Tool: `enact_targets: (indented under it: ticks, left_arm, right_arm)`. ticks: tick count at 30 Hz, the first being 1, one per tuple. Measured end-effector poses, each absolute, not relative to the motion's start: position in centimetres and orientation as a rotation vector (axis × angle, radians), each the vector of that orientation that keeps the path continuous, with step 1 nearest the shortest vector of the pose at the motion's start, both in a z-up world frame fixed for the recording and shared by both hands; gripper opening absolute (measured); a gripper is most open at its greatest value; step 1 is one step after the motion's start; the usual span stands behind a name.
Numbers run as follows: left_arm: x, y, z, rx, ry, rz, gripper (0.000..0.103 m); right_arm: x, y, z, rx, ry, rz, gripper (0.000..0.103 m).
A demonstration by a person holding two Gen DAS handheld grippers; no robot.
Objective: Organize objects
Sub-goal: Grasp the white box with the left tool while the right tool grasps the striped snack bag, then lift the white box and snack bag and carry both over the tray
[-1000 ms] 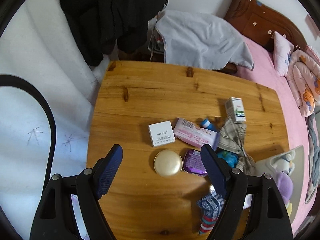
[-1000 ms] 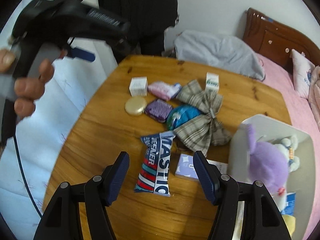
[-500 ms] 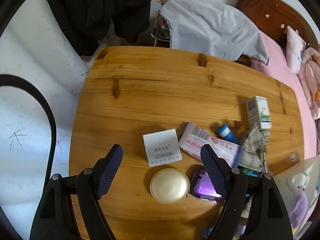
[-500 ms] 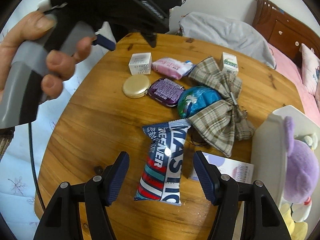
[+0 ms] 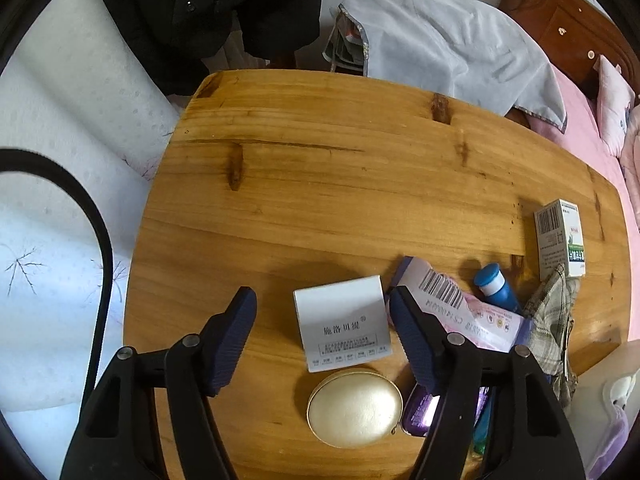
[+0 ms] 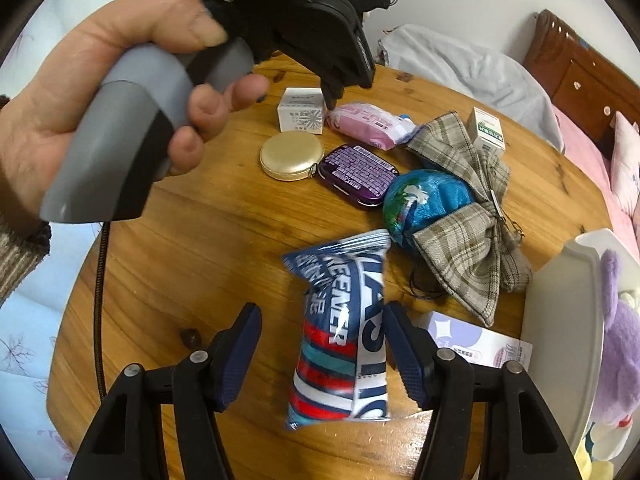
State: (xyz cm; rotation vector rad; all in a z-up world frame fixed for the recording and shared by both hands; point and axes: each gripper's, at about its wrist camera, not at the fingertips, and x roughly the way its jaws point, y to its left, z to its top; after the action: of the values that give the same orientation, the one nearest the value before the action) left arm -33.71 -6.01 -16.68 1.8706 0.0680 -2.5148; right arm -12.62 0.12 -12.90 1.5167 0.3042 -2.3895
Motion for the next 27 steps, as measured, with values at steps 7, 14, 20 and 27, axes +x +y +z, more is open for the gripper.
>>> enact_targets:
  ticks: [7, 14, 20, 27]
  left_arm:
    - [-33.6, -6.4, -17.7, 1.923, 0.123, -2.483, 0.045]
    - [-32.1, -7.2, -16.5, 1.835, 0.150, -2.516, 0.044]
    - [-29.5, -7.7, -13.5, 1.767, 0.152, -2.576, 0.044]
    - [-23.5, -7.4, -8.2, 1.654, 0.073, -2.666, 0.044]
  right_arm:
    - [-13.0, -0.3, -13.6, 1.528, 0.337, -2.380, 0.048]
    - [-13.3, 0.0, -14.2, 1.513, 0.314, -2.372, 0.043]
    - [-13.0, 1.1, -13.9, 1.510, 0.222, -2.364, 0.041]
    - [-11.6, 2.2, -10.4, 1.432, 0.135, -2.388, 0.041]
